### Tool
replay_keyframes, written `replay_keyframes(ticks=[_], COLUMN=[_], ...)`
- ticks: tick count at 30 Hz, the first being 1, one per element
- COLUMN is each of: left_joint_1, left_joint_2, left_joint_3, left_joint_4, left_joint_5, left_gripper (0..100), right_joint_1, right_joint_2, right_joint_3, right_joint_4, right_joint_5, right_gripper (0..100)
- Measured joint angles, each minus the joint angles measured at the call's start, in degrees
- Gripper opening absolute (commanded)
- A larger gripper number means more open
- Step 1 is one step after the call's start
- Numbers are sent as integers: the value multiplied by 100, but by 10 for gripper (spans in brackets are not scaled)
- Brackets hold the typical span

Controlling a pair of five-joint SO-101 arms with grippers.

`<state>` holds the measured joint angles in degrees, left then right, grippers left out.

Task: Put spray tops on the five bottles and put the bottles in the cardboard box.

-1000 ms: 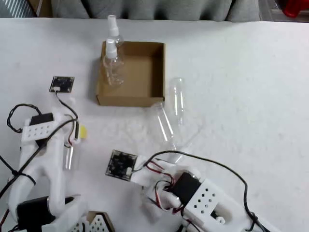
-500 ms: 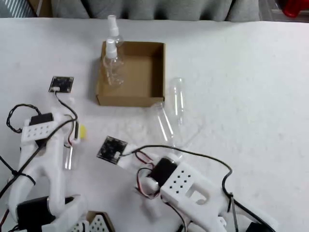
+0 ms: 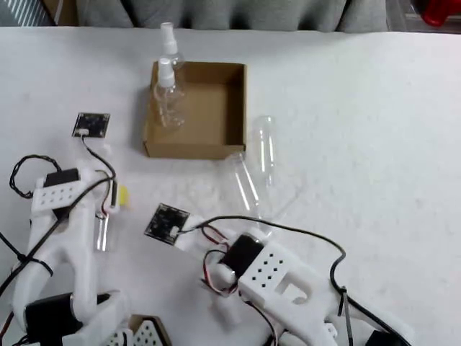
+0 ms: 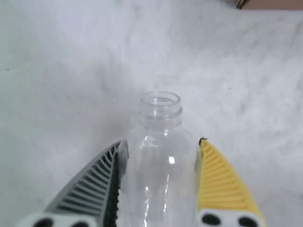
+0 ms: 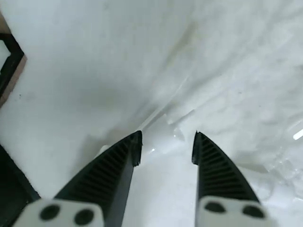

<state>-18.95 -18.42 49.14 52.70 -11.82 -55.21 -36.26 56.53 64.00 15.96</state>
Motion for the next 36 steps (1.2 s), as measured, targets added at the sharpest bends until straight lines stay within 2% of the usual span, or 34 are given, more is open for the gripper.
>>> replay_keyframes(ticks=[10,22,30,36], left_joint_1=[0,0,0,167], left_joint_2=[0,0,0,0], left_joint_3=[0,0,0,0], left_joint_4=[-26,-237,-264,-264], left_joint_5=[0,18,18,9], left_gripper=[24,21,21,21], right_joint_1=[0,26,26,202], right_joint_2=[0,0,0,0], right_joint_3=[0,1125,1319,1415], right_joint_4=[-211,-2277,-3121,-3270], right_joint_5=[0,-9,-9,-9], right_gripper=[146,145,145,145])
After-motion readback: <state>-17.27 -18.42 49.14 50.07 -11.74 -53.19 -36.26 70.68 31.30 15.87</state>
